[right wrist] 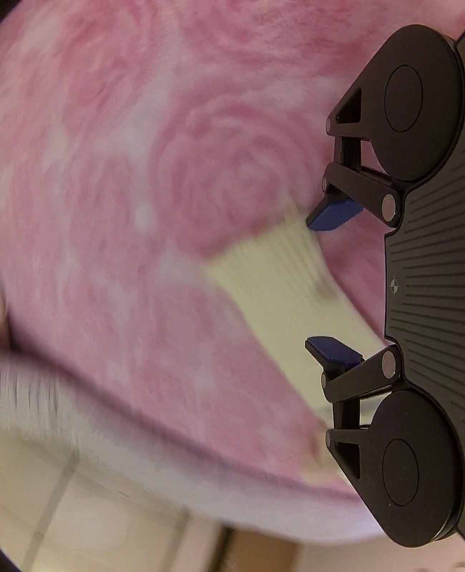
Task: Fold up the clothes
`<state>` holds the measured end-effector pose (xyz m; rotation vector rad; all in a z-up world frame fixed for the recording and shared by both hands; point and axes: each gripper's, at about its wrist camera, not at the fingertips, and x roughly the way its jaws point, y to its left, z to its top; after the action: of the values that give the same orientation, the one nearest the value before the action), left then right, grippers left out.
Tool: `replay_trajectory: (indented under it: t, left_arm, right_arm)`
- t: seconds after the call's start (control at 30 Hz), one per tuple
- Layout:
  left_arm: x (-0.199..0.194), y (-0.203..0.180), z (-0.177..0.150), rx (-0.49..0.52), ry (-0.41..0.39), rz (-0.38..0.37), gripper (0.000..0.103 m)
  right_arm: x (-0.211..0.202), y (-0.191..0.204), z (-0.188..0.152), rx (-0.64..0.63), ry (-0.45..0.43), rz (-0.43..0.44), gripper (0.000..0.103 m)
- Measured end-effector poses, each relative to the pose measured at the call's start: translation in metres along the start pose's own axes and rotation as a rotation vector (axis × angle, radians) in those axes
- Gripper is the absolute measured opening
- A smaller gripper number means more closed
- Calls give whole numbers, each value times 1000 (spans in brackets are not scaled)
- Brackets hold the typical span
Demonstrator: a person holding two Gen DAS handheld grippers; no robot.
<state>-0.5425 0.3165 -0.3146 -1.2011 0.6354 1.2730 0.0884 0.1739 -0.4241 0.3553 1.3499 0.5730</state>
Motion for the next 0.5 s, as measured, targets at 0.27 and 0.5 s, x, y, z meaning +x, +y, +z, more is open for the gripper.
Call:
replay_trajectory:
  t: [0.27, 0.5]
  left_arm:
    - [7, -24, 20, 20, -19, -10, 17]
    - [34, -69, 26, 114, 33, -60, 17]
  right_arm:
    - [-43, 27, 80, -231, -272, -40, 10]
    - [-100, 15, 196, -309, -402, -133, 9]
